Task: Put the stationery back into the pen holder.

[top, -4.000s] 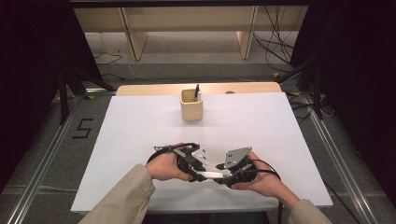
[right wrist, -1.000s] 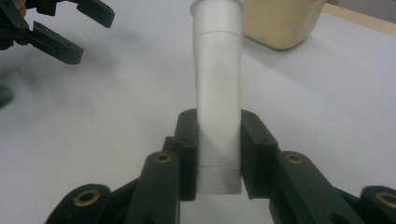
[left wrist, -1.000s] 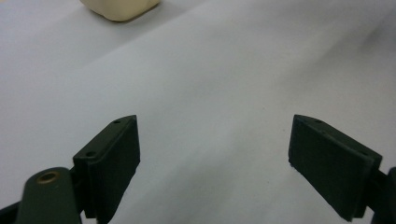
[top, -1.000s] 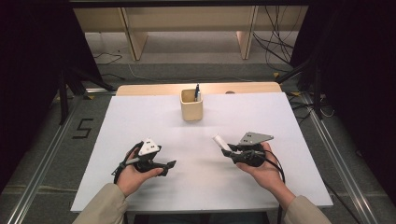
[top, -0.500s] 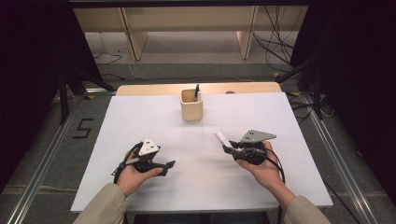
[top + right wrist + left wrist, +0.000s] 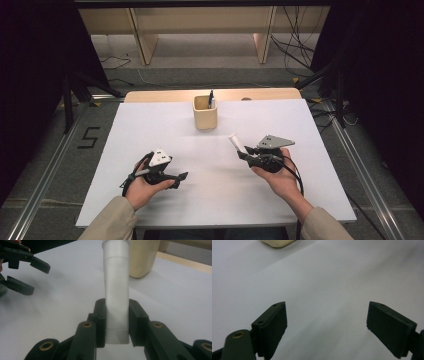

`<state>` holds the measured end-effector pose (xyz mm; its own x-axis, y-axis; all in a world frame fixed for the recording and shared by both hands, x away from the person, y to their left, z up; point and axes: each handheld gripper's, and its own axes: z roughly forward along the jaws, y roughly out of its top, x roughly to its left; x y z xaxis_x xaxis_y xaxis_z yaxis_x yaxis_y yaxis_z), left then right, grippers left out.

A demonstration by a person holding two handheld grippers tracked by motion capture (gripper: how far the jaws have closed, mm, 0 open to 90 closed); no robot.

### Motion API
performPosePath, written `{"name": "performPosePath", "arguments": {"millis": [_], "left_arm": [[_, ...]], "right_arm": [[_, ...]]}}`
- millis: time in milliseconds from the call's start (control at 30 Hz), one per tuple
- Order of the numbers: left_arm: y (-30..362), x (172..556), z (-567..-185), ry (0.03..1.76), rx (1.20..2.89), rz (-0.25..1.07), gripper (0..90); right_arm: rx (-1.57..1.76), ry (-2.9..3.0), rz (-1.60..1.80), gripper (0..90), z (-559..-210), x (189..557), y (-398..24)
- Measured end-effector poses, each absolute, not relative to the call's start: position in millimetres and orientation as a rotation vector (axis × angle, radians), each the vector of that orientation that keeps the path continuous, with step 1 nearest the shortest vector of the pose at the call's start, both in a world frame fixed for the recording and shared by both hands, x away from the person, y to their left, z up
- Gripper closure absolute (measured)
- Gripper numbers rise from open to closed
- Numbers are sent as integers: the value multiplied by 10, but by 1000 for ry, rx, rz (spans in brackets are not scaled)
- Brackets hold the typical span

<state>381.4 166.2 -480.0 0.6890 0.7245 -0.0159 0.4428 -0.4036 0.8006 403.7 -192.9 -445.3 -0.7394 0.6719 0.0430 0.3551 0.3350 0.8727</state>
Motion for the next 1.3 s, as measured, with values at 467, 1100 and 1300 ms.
{"name": "performPosePath", "arguments": {"millis": [467, 1100, 1300], "left_arm": [[1657, 3820, -4796, 890, 2066, 424, 165], [1645, 3822, -4796, 892, 2062, 417, 165], [1644, 3822, -4794, 891, 2063, 417, 164]], "right_arm": [[909, 2256, 1376, 711, -4421, 4126, -1767], [925, 2220, 1386, 711, -4375, 4233, -1600], [925, 2216, 1387, 711, -4369, 4262, -1556]]}}
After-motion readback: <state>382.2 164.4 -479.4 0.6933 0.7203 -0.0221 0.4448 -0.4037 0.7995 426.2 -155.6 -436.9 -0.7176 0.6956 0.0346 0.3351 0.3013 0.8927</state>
